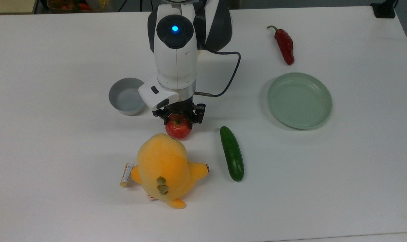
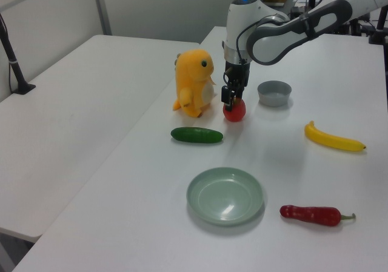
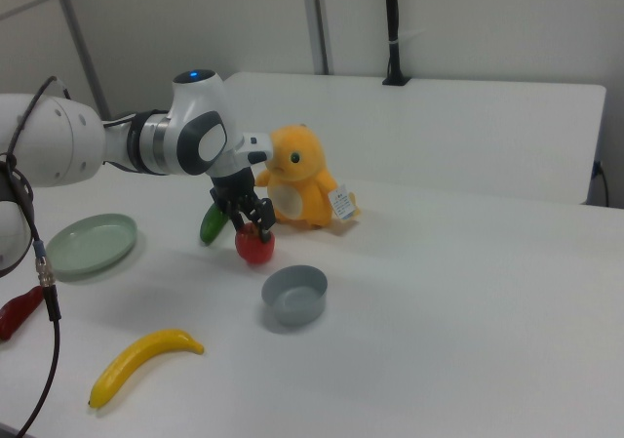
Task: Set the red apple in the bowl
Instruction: 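Lift the red apple and carry it over the grey bowl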
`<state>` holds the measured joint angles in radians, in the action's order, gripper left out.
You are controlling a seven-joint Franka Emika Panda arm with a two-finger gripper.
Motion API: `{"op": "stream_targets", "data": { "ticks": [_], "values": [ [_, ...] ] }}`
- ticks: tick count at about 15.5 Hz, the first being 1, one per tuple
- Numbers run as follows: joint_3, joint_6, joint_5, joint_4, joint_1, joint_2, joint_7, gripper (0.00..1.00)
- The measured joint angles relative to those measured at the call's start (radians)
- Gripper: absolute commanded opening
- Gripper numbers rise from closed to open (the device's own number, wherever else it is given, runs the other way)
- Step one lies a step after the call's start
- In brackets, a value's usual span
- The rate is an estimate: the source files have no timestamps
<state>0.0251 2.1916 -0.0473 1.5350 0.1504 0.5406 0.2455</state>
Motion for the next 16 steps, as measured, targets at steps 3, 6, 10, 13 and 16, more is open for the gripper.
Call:
{"op": "stream_targets", "data": {
  "ticks": [3, 6, 10, 13, 16],
  "values": [
    [0.002, 0.0, 0.0, -0.007, -0.001, -0.001, 0.001, 0.18],
    [0.01, 0.0, 0.0, -0.027, -0.011, -0.02, 0.002, 0.18],
    [0.013, -0.038, 0.0, -0.031, -0.057, -0.074, 0.001, 0.18],
    [0.014, -0.109, 0.0, -0.031, -0.107, -0.115, -0.023, 0.18],
    [0.014, -0.184, 0.0, -0.03, -0.149, -0.135, -0.065, 0.18]
  ]
}}
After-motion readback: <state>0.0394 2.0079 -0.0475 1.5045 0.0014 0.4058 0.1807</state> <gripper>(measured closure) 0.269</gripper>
